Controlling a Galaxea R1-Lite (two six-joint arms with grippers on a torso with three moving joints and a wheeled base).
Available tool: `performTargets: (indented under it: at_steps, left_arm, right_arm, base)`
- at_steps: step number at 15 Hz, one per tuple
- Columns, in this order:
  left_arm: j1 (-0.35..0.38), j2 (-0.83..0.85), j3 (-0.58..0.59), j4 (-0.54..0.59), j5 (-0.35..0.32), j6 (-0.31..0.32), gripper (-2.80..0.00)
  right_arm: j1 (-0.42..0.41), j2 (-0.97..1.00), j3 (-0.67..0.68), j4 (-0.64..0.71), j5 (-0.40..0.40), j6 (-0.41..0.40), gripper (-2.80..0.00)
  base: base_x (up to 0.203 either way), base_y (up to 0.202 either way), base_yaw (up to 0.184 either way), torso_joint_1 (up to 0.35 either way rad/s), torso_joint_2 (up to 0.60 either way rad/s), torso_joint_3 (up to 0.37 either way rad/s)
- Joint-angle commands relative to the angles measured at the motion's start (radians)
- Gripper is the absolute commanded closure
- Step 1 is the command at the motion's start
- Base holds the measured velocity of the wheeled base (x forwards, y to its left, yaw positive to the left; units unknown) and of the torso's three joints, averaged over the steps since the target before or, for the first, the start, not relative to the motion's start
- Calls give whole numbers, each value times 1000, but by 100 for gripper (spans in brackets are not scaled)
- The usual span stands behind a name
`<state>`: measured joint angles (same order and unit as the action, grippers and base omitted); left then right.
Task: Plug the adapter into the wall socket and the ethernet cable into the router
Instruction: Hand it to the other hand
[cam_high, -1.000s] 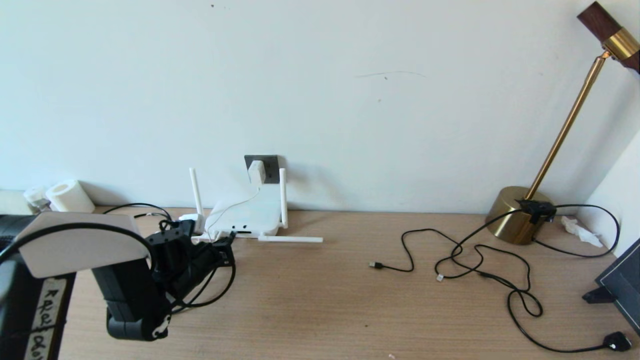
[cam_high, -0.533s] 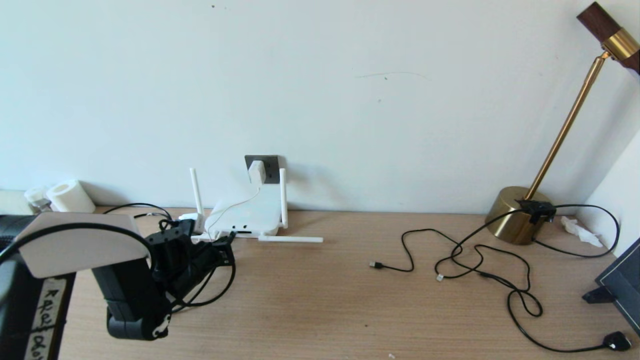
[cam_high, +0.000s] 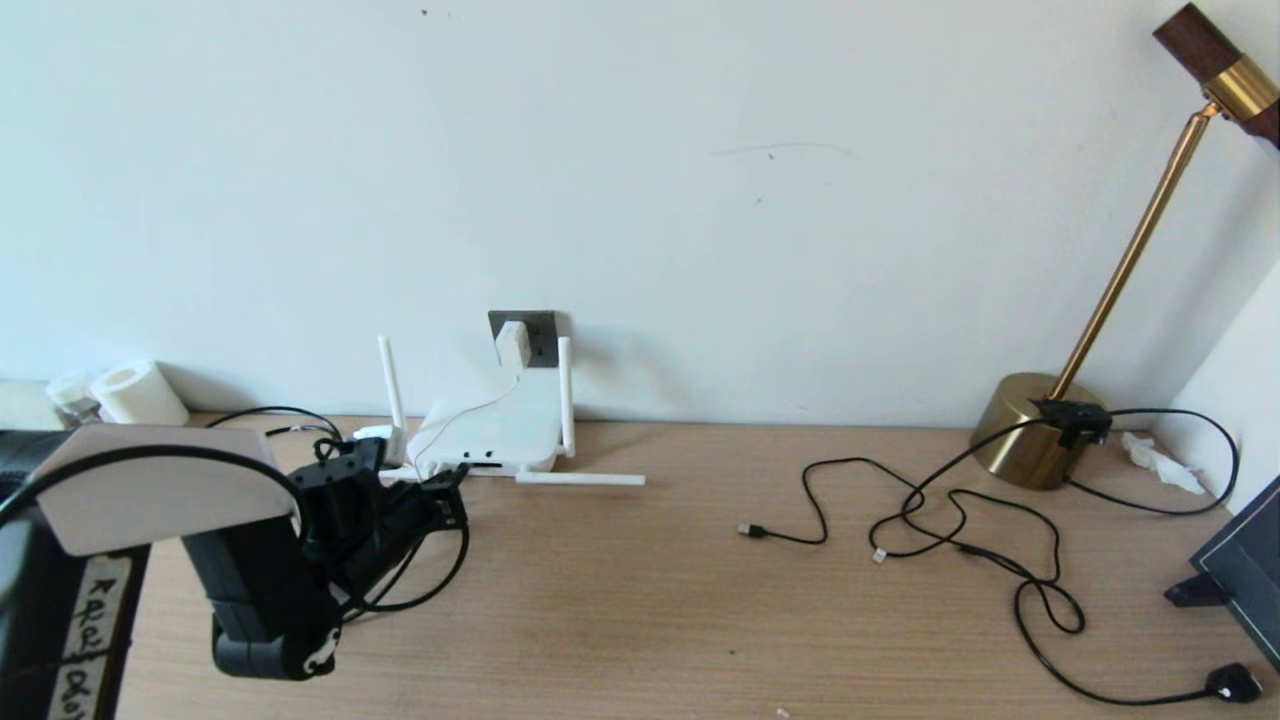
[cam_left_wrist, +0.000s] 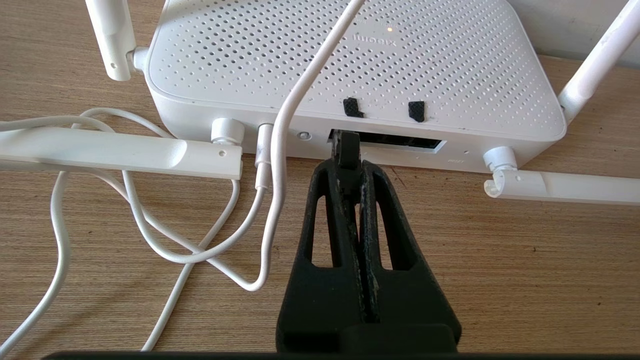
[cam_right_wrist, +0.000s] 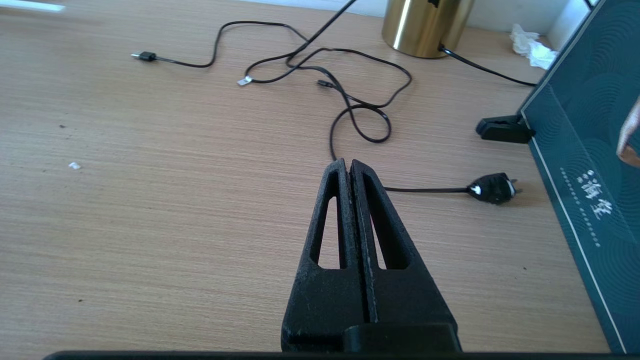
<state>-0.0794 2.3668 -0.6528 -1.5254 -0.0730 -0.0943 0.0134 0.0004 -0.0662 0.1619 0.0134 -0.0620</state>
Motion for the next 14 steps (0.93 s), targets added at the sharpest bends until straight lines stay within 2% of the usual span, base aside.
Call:
performTargets:
  at_steps: [1, 14]
  left_arm:
    - [1, 2, 1, -5, -1, -1, 0]
    - [3, 23, -12, -5, 0, -1, 0]
  right_arm:
    - [0, 0, 0, 1, 0, -1, 0]
    - [0, 0, 0, 1, 0, -1, 0]
  base:
    - [0, 0, 0, 0, 0, 0]
    - [0, 0, 0, 0, 0, 0]
